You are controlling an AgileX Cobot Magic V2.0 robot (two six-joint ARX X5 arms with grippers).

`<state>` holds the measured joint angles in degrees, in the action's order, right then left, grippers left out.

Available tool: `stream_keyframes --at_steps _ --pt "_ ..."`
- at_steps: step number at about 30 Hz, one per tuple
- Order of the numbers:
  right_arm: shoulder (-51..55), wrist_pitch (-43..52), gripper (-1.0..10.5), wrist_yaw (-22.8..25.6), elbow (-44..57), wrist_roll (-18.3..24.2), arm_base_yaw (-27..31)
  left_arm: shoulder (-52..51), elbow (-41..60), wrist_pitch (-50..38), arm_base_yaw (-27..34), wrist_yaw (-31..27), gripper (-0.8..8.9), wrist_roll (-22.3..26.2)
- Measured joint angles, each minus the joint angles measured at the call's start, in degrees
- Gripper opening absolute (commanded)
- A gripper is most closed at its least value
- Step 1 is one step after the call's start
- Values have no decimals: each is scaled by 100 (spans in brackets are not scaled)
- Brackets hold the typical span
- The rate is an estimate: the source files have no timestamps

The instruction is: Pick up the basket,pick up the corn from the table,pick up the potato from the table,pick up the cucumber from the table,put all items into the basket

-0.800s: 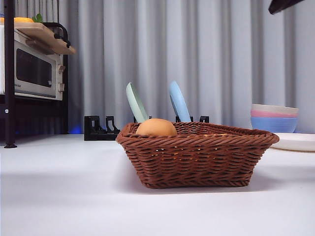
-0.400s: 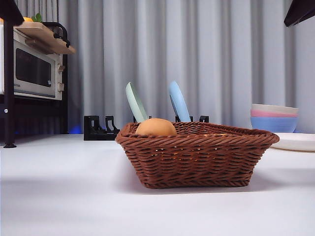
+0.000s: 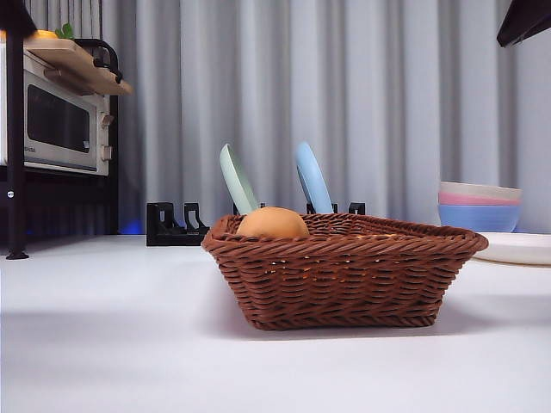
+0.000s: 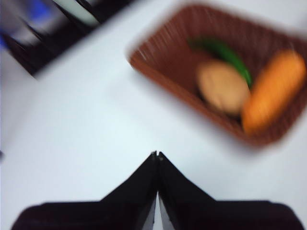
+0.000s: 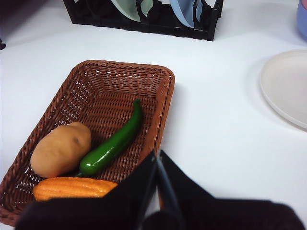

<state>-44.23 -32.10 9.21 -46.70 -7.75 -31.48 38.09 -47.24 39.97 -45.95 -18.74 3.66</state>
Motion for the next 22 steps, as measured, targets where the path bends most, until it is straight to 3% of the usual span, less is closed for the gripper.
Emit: stream_keyframes --at_steps 3,9,16,22 --pt "0 -2 2 0 0 2 0 -485 144 -1025 367 166 -3 26" --pt "0 -2 2 0 0 0 0 -1606 1209 -2951 1670 1156 -3 28" --pt "0 -2 2 0 0 0 0 -2793 2979 -3064 3265 1327 -3 37" --pt "0 -2 2 0 0 0 0 -3473 4127 -3206 3910 1735 -3 37"
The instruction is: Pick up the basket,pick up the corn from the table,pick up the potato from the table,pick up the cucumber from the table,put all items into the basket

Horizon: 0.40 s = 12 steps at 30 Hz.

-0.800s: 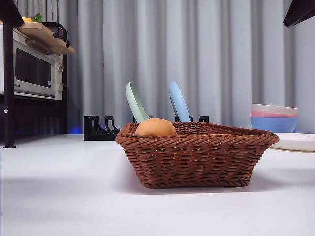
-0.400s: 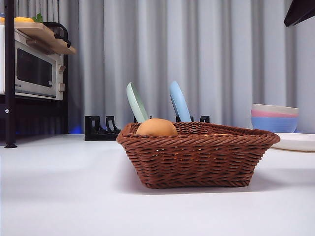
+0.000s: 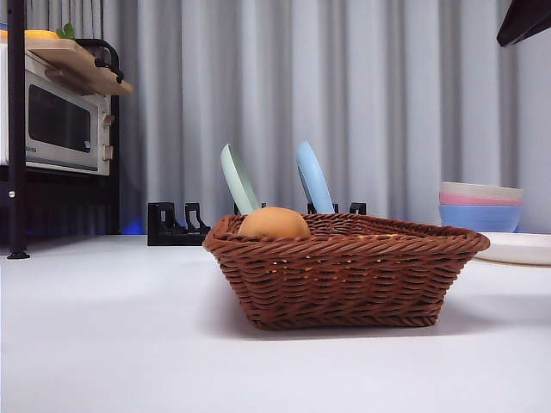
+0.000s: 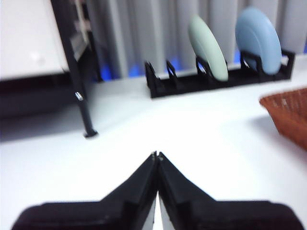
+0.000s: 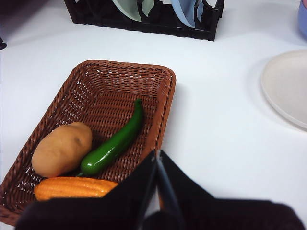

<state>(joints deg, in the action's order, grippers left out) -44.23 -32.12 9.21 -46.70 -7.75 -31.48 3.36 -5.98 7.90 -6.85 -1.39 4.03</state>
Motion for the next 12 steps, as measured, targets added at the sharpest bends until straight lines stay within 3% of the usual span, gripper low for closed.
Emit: stream_keyframes --at_steps 4,12 --pt "0 0 2 0 0 0 0 -188 433 -7 236 424 -3 -7" --pt "2 0 2 0 0 0 0 -310 496 247 522 422 -3 -66"
